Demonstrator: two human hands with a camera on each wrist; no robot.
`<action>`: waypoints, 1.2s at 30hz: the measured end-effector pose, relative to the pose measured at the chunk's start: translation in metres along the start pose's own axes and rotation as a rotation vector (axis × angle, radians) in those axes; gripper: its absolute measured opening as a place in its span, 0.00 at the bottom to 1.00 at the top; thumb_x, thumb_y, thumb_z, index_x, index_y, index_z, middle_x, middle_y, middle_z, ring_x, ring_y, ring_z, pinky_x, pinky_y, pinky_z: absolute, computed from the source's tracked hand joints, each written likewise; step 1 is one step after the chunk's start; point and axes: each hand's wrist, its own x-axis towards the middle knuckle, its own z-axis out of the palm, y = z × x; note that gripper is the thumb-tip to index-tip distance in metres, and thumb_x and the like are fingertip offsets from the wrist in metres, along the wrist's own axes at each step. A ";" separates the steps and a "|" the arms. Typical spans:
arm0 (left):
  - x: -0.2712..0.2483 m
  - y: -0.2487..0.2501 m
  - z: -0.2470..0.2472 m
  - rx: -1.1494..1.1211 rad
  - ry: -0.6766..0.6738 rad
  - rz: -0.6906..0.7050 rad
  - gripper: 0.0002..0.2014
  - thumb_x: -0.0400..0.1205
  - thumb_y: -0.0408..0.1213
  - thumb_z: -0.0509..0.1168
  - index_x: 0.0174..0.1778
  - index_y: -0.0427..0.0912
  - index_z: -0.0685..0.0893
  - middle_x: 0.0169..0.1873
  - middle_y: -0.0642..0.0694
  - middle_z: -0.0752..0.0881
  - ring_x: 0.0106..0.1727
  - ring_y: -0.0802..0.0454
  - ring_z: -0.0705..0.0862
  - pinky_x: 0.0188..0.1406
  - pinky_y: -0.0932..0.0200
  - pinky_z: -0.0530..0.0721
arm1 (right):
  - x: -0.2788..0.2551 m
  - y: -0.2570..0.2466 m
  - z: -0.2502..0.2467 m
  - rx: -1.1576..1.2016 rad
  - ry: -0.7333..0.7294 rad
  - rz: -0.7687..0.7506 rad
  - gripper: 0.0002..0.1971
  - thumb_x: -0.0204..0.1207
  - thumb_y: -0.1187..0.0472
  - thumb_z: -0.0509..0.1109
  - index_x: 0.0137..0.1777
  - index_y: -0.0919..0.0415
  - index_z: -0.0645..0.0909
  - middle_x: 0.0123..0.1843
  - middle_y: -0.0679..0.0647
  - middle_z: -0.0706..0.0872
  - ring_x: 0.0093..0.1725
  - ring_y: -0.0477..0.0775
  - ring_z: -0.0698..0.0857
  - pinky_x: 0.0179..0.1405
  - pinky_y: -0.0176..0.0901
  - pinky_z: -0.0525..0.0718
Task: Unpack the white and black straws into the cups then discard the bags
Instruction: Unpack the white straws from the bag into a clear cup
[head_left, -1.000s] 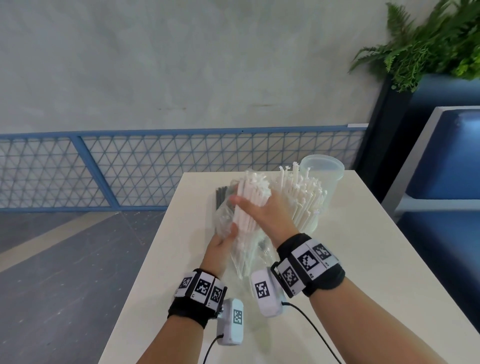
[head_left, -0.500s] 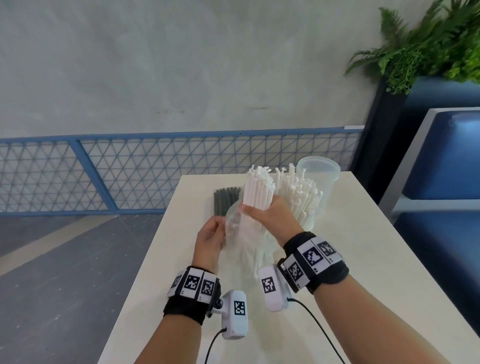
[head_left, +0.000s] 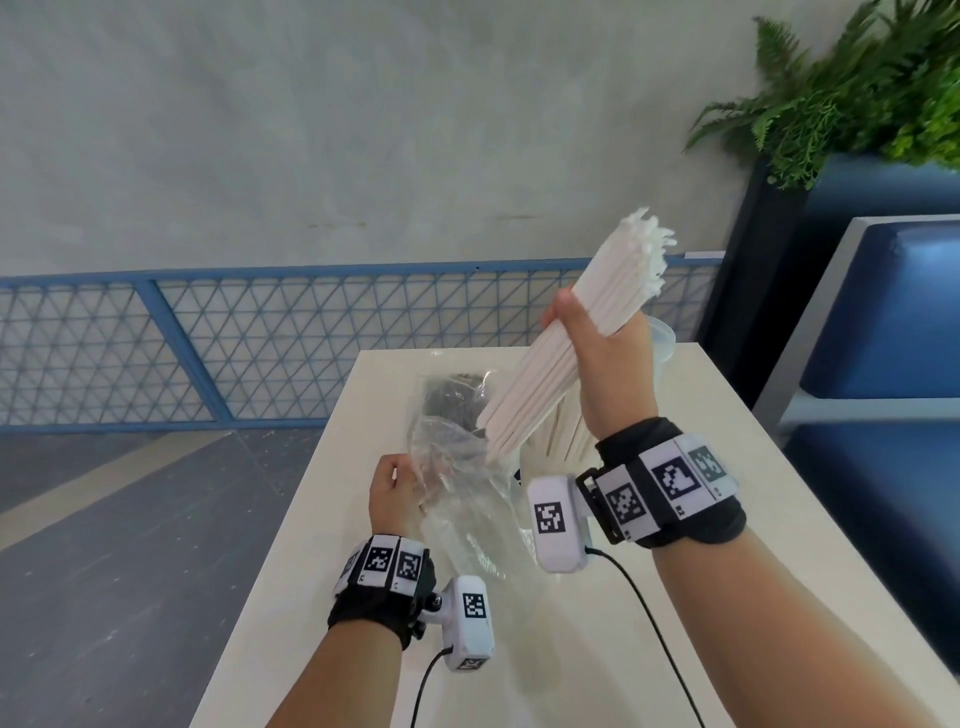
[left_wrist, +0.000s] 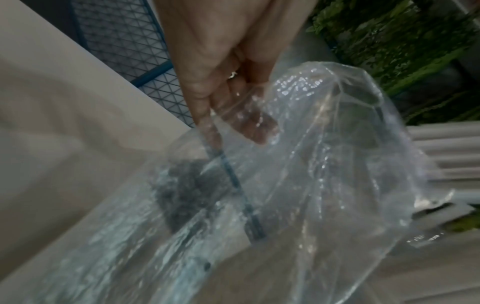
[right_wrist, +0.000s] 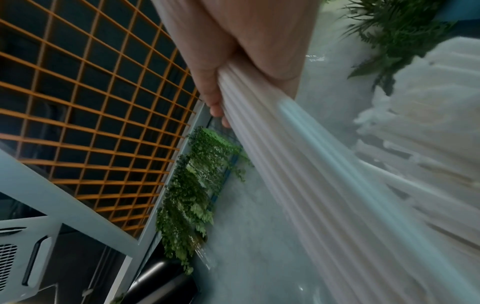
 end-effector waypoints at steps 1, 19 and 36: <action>0.001 -0.001 -0.001 -0.007 0.018 -0.002 0.14 0.85 0.33 0.54 0.33 0.45 0.74 0.40 0.37 0.80 0.43 0.42 0.81 0.33 0.55 0.82 | 0.004 -0.003 -0.002 -0.015 0.032 -0.023 0.13 0.76 0.59 0.68 0.30 0.60 0.79 0.34 0.56 0.80 0.35 0.49 0.81 0.35 0.42 0.80; -0.001 0.009 -0.004 -0.332 -0.003 -0.051 0.13 0.86 0.27 0.51 0.38 0.42 0.74 0.41 0.41 0.81 0.43 0.45 0.83 0.35 0.57 0.90 | 0.006 0.052 0.004 -0.270 0.107 -0.144 0.24 0.74 0.67 0.68 0.64 0.41 0.71 0.48 0.46 0.83 0.46 0.46 0.81 0.49 0.32 0.80; -0.006 0.002 -0.016 -0.550 -0.061 -0.153 0.13 0.87 0.32 0.46 0.46 0.42 0.76 0.50 0.38 0.83 0.42 0.49 0.89 0.45 0.51 0.87 | -0.044 0.073 -0.035 -0.545 0.062 -0.524 0.16 0.76 0.58 0.68 0.62 0.60 0.75 0.63 0.57 0.75 0.66 0.53 0.74 0.71 0.41 0.71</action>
